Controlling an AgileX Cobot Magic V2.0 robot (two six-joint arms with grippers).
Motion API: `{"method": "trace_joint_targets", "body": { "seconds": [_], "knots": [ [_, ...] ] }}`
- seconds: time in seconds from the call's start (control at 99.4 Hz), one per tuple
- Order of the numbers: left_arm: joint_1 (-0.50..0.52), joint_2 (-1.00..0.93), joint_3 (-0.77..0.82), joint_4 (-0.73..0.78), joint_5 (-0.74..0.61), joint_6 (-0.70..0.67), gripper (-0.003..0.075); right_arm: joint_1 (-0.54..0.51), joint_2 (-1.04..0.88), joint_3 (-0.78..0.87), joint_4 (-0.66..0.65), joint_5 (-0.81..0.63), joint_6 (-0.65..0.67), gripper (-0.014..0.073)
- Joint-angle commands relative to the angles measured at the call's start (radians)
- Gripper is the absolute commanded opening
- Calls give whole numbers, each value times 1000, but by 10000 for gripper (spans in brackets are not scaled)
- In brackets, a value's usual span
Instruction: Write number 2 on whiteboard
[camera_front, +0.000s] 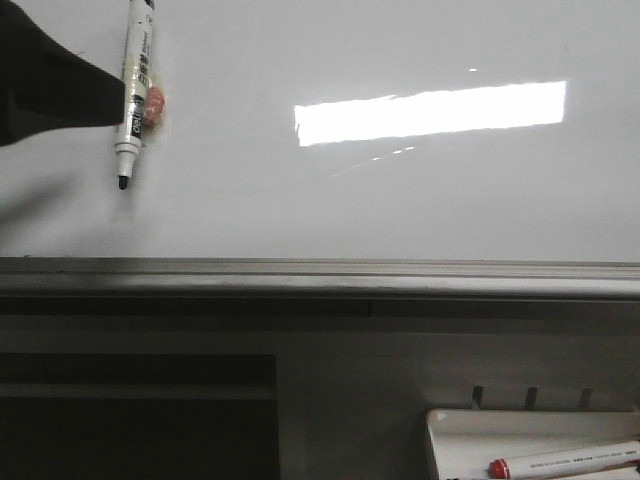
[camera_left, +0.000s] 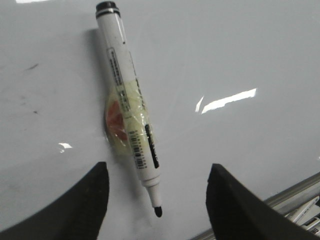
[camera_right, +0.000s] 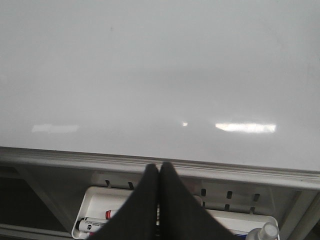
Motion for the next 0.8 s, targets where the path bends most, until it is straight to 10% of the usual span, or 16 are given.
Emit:
{"method": "trace_joint_targets", "body": {
  "seconds": [0.0, 0.664, 0.785],
  "knots": [
    [-16, 47, -30, -22, -132, -2, 387, 3, 26, -32, 4, -83, -11, -50],
    [-22, 229, -106, -125, -166, -2, 383, 3, 26, -32, 6, -83, -11, -50],
    [-22, 231, -106, -114, -152, -2, 227, 3, 26, -32, 6, -64, -11, -50]
  ]
}}
